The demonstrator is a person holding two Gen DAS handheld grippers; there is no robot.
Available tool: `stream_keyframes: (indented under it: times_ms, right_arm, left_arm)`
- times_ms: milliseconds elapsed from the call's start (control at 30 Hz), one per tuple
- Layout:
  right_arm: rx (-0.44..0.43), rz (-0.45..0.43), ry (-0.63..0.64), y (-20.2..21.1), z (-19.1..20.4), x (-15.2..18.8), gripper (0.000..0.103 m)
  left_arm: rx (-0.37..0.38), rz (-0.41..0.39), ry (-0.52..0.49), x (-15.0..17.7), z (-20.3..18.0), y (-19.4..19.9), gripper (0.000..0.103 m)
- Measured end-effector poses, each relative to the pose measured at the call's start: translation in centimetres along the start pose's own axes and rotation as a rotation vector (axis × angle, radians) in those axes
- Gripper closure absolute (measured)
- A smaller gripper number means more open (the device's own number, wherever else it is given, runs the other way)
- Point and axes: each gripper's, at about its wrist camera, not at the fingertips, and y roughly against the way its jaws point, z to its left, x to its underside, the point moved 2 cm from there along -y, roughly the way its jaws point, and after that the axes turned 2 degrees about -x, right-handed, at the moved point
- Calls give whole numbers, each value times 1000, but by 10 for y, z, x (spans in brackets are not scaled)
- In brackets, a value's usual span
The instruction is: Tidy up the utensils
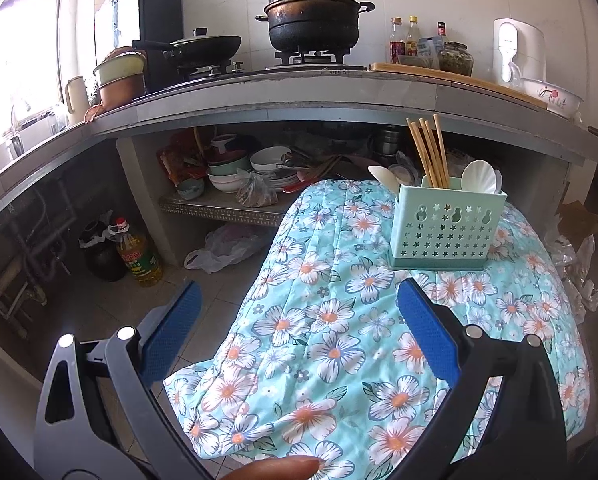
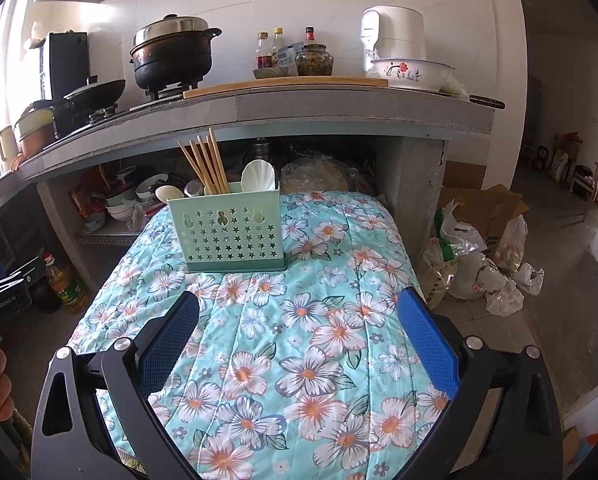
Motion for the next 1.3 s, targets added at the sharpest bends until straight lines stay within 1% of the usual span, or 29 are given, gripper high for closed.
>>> stream_keyframes:
  times_ms: [1300]
  right_arm:
    - [-10, 3, 11, 1, 0, -2, 7]
  left_arm:
    - [1, 16, -3, 1, 2, -4, 8]
